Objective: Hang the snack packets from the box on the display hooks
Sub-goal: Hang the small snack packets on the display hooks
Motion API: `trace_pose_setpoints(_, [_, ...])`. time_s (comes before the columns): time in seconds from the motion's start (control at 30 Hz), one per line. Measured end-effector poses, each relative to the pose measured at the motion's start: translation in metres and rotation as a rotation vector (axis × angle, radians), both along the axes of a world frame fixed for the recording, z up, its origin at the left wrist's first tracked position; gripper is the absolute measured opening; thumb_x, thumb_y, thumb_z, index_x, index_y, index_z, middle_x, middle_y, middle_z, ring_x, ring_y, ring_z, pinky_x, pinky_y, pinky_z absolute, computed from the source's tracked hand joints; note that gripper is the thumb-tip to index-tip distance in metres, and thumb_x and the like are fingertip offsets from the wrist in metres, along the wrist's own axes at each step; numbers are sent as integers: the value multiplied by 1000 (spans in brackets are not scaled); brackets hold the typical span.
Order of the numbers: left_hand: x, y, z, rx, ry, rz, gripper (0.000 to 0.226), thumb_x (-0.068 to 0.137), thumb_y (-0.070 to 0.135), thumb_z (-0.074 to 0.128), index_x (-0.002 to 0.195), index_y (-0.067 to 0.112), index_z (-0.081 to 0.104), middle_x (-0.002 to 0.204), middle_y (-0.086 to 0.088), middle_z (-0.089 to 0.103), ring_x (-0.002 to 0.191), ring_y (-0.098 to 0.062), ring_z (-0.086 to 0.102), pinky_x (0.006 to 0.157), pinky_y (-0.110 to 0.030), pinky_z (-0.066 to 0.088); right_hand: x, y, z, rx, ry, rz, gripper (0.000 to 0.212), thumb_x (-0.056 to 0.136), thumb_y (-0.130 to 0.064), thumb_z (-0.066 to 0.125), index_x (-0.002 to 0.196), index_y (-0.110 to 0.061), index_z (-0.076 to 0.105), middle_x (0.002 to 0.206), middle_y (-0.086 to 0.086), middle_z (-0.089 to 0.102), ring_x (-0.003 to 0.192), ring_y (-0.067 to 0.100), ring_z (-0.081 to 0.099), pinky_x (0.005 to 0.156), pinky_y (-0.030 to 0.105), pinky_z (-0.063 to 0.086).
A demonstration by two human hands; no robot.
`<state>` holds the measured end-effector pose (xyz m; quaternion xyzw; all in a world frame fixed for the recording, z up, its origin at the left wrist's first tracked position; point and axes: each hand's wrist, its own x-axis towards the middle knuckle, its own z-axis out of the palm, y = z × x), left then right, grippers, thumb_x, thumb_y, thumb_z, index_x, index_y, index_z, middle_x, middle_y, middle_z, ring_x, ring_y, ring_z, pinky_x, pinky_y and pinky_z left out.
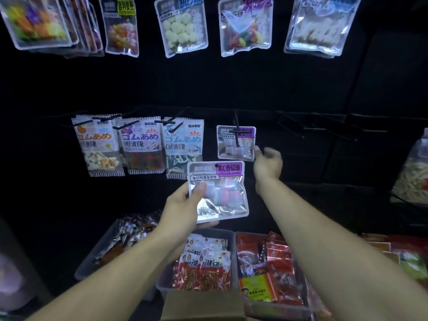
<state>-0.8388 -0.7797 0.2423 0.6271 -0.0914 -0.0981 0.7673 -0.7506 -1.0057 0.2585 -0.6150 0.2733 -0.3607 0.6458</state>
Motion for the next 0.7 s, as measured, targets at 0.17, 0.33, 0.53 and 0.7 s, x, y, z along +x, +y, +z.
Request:
trace_pose_setpoints(0.17, [8, -20, -2, 4, -20, 10, 28, 110, 34, 54, 108, 12, 72, 123, -1, 77, 113, -21, 74, 72, -36, 66, -82, 33, -16, 190, -79, 472, 50, 103, -59, 52, 114, -15, 74, 104, 5, 81, 96, 23, 79, 87, 40, 62])
trace_pose_setpoints(0.33, [20, -42, 16, 62, -51, -19, 23, 110, 32, 55, 104, 15, 69, 122, 10, 74, 108, -6, 67, 88, -38, 63, -100, 32, -7, 24, -164, 360, 18, 95, -25, 77, 110, -18, 73, 95, -2, 82, 95, 16, 78, 98, 42, 60])
trace_pose_setpoints(0.53, [35, -66, 24, 115, -94, 122, 47, 96, 2, 73, 134, 18, 52, 116, -7, 70, 102, -25, 75, 81, -36, 65, -76, 10, 7, 22, -127, 227, 16, 91, -28, 82, 100, -19, 72, 82, -6, 77, 86, 17, 74, 93, 47, 61])
trace_pose_setpoints(0.7, [41, -68, 17, 167, -139, 166, 50, 97, 3, 74, 137, 20, 50, 108, -10, 72, 92, -23, 78, 74, -33, 65, -64, 5, 2, -22, -98, 231, 13, 90, -25, 83, 96, -19, 72, 88, 1, 77, 83, 18, 73, 79, 36, 58])
